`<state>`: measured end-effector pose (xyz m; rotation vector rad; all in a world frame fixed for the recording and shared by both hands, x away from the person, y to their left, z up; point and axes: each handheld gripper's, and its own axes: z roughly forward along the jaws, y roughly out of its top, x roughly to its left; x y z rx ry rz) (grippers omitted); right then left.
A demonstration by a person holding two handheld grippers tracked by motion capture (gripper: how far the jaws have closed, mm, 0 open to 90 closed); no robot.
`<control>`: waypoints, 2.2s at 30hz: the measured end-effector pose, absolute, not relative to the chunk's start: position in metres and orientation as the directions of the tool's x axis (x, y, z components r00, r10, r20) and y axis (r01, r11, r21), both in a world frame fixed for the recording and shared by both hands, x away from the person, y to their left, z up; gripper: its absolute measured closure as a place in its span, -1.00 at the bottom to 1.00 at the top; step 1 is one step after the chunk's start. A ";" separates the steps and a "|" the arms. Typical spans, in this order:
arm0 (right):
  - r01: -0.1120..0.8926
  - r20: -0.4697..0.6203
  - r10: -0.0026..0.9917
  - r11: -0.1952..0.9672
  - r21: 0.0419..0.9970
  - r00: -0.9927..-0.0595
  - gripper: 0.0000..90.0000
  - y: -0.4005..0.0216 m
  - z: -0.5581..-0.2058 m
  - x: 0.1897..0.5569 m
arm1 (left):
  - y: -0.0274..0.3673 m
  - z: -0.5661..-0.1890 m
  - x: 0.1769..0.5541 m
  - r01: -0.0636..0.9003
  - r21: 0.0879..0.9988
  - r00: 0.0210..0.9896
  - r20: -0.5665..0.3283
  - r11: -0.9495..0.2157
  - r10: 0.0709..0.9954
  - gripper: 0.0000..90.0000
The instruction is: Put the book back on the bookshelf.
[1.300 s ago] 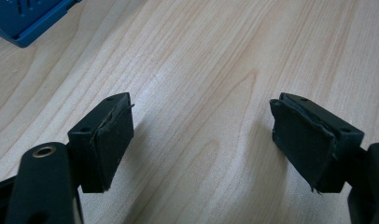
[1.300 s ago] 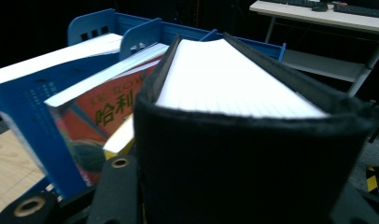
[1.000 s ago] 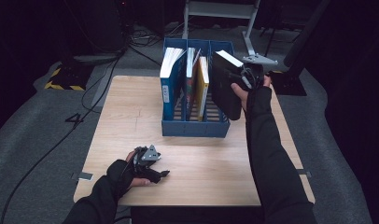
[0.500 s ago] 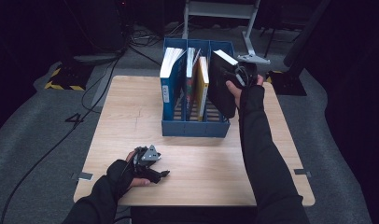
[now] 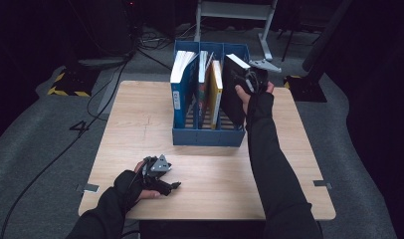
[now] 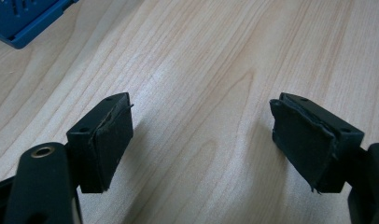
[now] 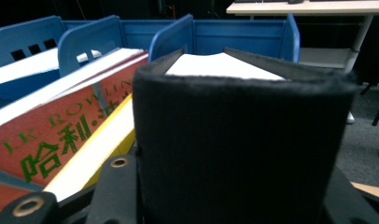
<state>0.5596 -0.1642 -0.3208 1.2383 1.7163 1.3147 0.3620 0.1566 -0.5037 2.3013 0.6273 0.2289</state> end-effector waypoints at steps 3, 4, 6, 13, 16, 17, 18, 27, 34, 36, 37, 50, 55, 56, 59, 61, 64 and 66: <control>0.302 0.042 0.939 0.067 0.951 -0.343 0.17 -0.162 -0.332 0.563 | 0.157 -0.504 0.362 0.369 0.695 0.866 -0.016 -0.617 0.499 -0.54; 0.305 0.045 0.939 0.065 0.950 -0.341 0.17 -0.162 -0.336 0.564 | 0.157 -0.504 0.362 0.367 0.696 0.867 -0.015 -0.617 0.499 -0.54; 0.308 0.054 0.939 0.056 0.950 -0.339 0.17 -0.163 -0.345 0.566 | 0.156 -0.504 0.362 0.367 0.696 0.867 -0.015 -0.617 0.498 -0.54; 0.319 0.074 0.936 0.042 0.947 -0.344 0.17 -0.164 -0.366 0.571 | 0.156 -0.504 0.362 0.365 0.696 0.870 -0.018 -0.619 0.493 -0.54; 0.320 0.068 0.934 0.051 0.946 -0.350 0.16 -0.166 -0.367 0.569 | 0.156 -0.504 0.362 0.363 0.696 0.870 -0.015 -0.620 0.493 -0.54; 0.319 0.067 0.932 0.053 0.946 -0.356 0.16 -0.166 -0.368 0.569 | 0.156 -0.504 0.362 0.363 0.696 0.870 -0.016 -0.619 0.492 -0.54; 0.319 0.062 0.932 0.059 0.946 -0.356 0.16 -0.167 -0.368 0.568 | 0.156 -0.504 0.362 0.363 0.696 0.870 -0.014 -0.620 0.493 -0.54; 0.333 0.016 0.923 0.122 0.935 -0.384 0.13 -0.169 -0.368 0.562 | 0.156 -0.504 0.362 0.364 0.696 0.868 -0.013 -0.619 0.496 -0.54; 0.336 -0.025 0.910 0.179 0.925 -0.413 0.08 -0.170 -0.371 0.555 | 0.156 -0.504 0.362 0.364 0.696 0.868 -0.013 -0.619 0.497 -0.54; 0.326 -0.042 0.905 0.195 0.925 -0.423 0.05 -0.171 -0.372 0.551 | 0.156 -0.504 0.362 0.364 0.696 0.868 -0.012 -0.619 0.496 -0.54; 0.320 -0.047 0.901 0.201 0.926 -0.431 0.02 -0.171 -0.373 0.549 | 0.156 -0.504 0.362 0.364 0.696 0.868 -0.012 -0.619 0.496 -0.54; 0.313 -0.067 0.865 0.251 0.916 -0.497 -0.07 -0.184 -0.372 0.523 | 0.156 -0.504 0.361 0.365 0.697 0.867 -0.012 -0.617 0.499 -0.54; 0.299 -0.078 0.842 0.274 0.914 -0.533 -0.09 -0.193 -0.377 0.511 | 0.156 -0.504 0.361 0.365 0.697 0.866 -0.012 -0.617 0.500 -0.54; 0.298 -0.080 0.837 0.280 0.912 -0.542 -0.09 -0.195 -0.379 0.509 | 0.156 -0.504 0.361 0.366 0.697 0.866 -0.012 -0.617 0.500 -0.54; 0.304 -0.101 0.823 0.317 0.898 -0.559 -0.01 -0.199 -0.386 0.505 | 0.156 -0.504 0.361 0.366 0.697 0.866 -0.012 -0.617 0.500 -0.54; 0.305 -0.101 0.815 0.325 0.895 -0.570 0.02 -0.201 -0.391 0.505 | 0.156 -0.504 0.361 0.365 0.697 0.866 -0.011 -0.617 0.500 -0.54; 0.320 -0.075 0.810 0.313 0.894 -0.582 0.04 -0.204 -0.397 0.505 | 0.156 -0.504 0.361 0.365 0.697 0.866 -0.012 -0.617 0.500 -0.54; 0.326 -0.066 0.807 0.310 0.893 -0.588 0.05 -0.204 -0.401 0.505 | 0.156 -0.504 0.361 0.366 0.697 0.866 -0.012 -0.617 0.500 -0.54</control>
